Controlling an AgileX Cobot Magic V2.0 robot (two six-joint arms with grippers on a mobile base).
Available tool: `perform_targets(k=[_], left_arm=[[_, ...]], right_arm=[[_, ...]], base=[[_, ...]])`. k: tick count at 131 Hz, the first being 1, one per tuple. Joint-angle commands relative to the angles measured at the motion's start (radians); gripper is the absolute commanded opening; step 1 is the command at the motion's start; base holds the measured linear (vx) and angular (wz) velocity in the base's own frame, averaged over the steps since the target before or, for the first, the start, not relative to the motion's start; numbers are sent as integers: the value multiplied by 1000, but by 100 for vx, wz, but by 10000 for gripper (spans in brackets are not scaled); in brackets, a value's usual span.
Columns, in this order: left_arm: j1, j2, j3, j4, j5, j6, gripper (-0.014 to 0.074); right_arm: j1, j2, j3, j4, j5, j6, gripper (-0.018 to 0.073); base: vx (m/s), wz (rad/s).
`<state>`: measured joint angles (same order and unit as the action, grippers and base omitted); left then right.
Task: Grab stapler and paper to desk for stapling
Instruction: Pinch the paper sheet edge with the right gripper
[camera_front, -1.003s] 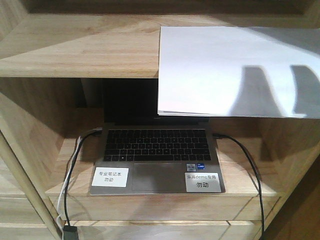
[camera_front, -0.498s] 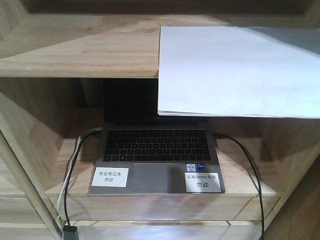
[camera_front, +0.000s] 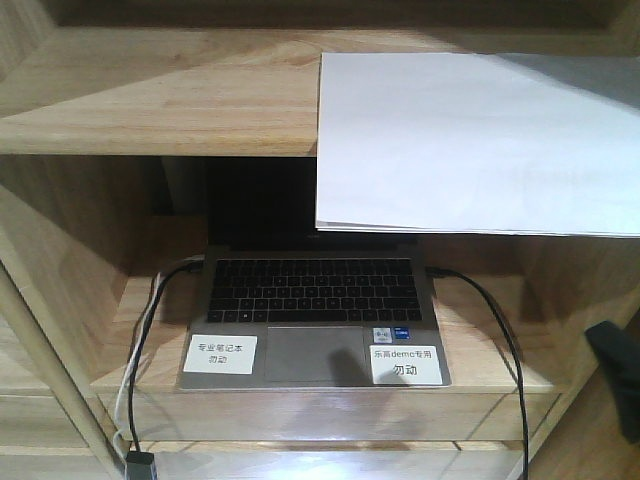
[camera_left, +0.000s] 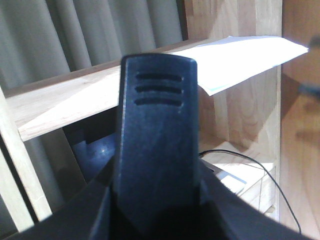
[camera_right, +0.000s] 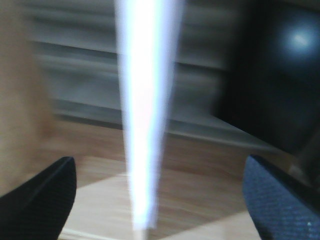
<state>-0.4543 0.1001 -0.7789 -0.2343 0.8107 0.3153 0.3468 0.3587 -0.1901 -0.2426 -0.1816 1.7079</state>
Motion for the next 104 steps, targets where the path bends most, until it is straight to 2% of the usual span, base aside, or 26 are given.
perform_targets(k=[1,18,36,75,92,104], left_arm=[[-2,20,-23,-20,-118,-8,-6],[-2,20,-23,-20,-118,-8,-6],[-2,20,-23,-20,-118,-8,-6],[-2,20,-23,-20,-118,-8,-6],[-2,20,-23,-20,-118,-8,-6],[-2,20,-23,-20,-118,-8,-6]], right_arm=[[1,71,1,21,-163,-53,623],[1,186,26,39,-351,-141,615],[2,326,26,91,-618,-267,608],[2,589,25,173,-1037,-335,594],[2,645,25,204,-1156,-354,594],[2,654,21,216,-1163,-356,594]], base=[[0,0],[0,0],[0,0],[0,0],[0,0],[0,0]])
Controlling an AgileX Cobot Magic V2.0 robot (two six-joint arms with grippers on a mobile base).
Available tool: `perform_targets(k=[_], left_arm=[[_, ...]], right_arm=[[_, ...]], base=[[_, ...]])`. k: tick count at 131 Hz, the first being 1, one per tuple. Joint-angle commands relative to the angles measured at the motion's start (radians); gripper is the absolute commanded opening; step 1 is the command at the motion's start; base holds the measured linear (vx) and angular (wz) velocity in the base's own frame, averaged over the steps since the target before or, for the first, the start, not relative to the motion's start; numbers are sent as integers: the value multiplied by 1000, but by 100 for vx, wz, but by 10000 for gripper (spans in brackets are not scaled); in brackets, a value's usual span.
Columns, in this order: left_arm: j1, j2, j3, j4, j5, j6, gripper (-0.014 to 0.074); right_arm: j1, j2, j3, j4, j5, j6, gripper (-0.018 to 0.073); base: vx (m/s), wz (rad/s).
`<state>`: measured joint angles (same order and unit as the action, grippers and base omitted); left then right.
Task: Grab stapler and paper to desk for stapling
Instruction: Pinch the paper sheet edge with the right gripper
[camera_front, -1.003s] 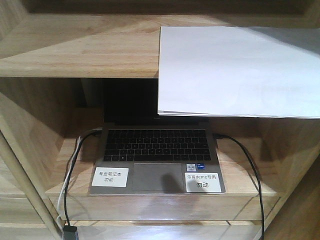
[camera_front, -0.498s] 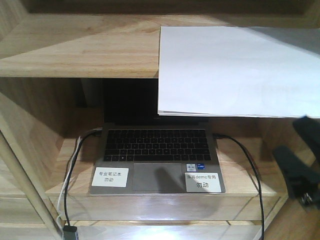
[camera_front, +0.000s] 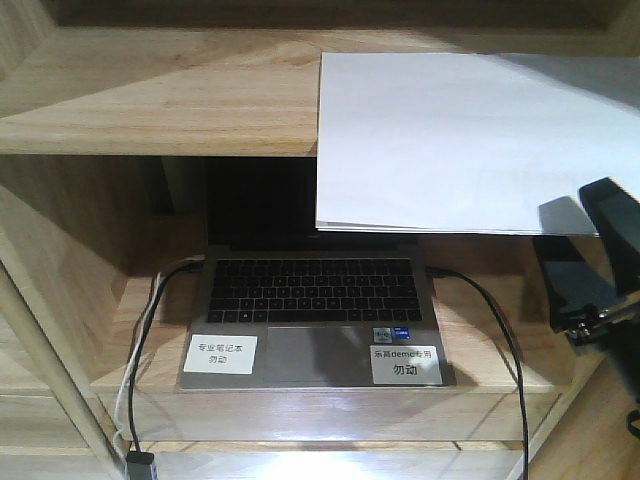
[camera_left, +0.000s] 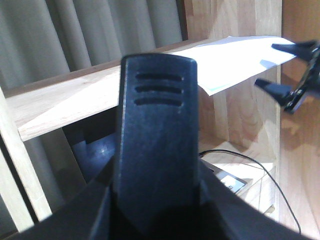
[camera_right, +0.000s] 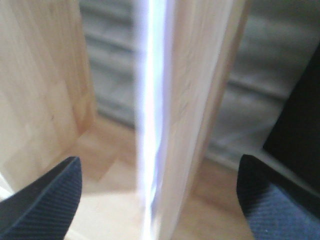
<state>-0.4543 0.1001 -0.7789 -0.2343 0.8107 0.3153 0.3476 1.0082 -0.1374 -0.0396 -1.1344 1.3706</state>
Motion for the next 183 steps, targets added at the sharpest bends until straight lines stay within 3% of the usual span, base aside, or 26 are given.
perform_targets(k=[1,88,114,150,183], left_arm=[[-2,20,-23,-20,-118,-8,-6],[-2,20,-23,-20,-118,-8,-6],[-2,20,-23,-20,-118,-8,-6],[-2,20,-23,-20,-118,-8,-6],[-2,20,-23,-20,-118,-8,-6]], right_arm=[[1,5,-33,16,-210,-19,594],[1,49,-191,32,-198,-13,578],[1,49,-191,23,-199,28,430],[1,45,-191,-34,-211,41,-8],[1,34,-191,-33,-210,52,-10]], base=[[0,0],[0,0],[0,0],[0,0],[0,0]])
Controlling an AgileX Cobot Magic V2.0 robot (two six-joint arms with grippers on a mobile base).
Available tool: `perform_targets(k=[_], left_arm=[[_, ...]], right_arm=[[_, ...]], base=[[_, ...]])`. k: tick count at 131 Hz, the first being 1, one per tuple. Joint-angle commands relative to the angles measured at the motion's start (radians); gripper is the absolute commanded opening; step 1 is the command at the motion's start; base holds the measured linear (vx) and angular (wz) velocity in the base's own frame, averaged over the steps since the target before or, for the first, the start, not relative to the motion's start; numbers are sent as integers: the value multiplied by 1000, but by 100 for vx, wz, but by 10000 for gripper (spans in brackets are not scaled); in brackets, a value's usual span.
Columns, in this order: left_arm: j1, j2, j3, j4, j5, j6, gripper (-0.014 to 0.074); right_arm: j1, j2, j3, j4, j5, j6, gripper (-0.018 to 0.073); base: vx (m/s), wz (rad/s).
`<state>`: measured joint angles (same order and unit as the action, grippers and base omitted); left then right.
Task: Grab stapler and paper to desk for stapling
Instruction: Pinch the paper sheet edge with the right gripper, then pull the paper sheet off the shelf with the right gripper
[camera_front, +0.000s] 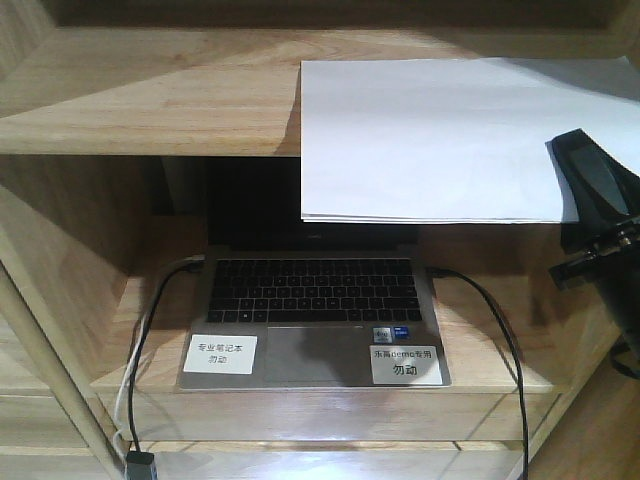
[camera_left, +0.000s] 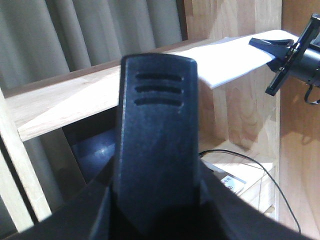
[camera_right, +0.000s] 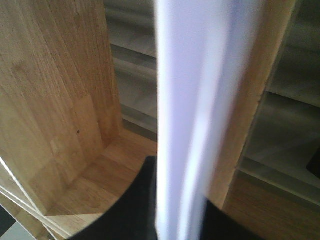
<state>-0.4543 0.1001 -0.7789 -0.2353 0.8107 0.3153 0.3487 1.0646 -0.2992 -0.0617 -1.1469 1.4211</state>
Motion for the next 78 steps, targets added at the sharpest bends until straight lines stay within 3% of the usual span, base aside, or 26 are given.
perform_targets(k=[1,34,78], left_arm=[[-2,20,-23,-20,-118,-8,-6],[-2,20,-23,-20,-118,-8,-6],[-2,20,-23,-20,-118,-8,-6]], right_arm=[[0,-24,-29,-8,-198,2,-10],[0,-106,-29,-7,-191,-18,-7],[-1,-328,-29,-5,-24,-90,-6]], base=[[0,0],[0,0],[0,0]])
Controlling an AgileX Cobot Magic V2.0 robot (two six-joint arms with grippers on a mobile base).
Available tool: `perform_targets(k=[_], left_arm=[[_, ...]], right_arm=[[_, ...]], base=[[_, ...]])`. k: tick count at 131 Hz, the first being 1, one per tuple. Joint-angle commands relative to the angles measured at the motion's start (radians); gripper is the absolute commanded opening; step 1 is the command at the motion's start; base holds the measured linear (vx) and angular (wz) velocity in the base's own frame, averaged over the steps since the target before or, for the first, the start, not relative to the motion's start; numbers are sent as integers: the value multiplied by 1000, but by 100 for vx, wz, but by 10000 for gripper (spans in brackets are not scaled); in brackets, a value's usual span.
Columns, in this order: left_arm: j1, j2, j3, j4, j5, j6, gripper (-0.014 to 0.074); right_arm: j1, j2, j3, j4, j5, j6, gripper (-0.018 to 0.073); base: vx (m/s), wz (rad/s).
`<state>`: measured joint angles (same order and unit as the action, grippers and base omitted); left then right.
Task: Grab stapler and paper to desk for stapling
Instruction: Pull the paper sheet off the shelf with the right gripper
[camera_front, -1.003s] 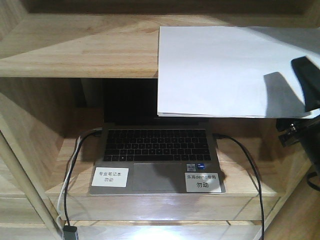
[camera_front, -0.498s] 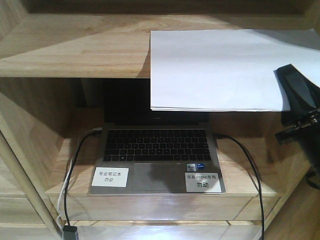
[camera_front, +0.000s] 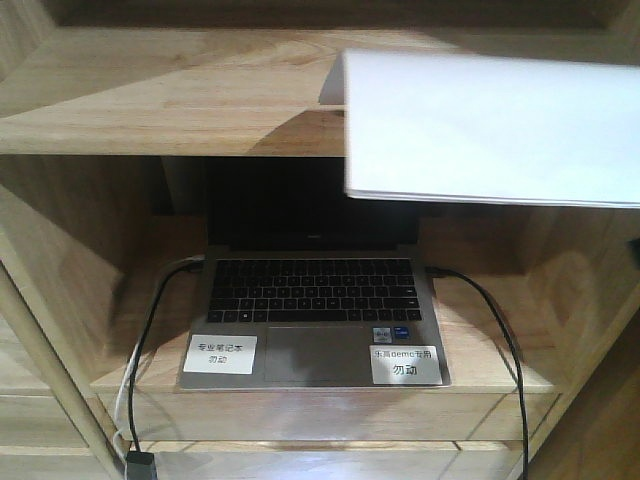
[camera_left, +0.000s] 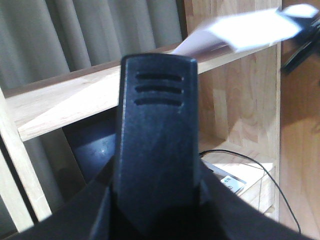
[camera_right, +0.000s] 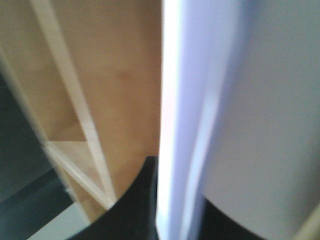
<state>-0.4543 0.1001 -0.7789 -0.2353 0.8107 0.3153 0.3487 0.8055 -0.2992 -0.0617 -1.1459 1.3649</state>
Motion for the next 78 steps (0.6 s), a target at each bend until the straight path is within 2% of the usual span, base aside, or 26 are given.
perform_targets(k=[1,22,51,78], left_arm=[[-2,20,-23,-20,-118,-8,-6],[-2,20,-23,-20,-118,-8,-6],[-2,20,-23,-20,-118,-8,-6],[-2,20,-23,-20,-118,-8,-6]], right_arm=[[-1,-74,-29,-5,-21,-36,-6],[-1,-200,5,-53,35,-36,-6],[-1,-371,109,-24,67,-26,-6],[-1,-488,134,-35,129,-26,-6]], base=[[0,0],[0,0],[0,0],[0,0]])
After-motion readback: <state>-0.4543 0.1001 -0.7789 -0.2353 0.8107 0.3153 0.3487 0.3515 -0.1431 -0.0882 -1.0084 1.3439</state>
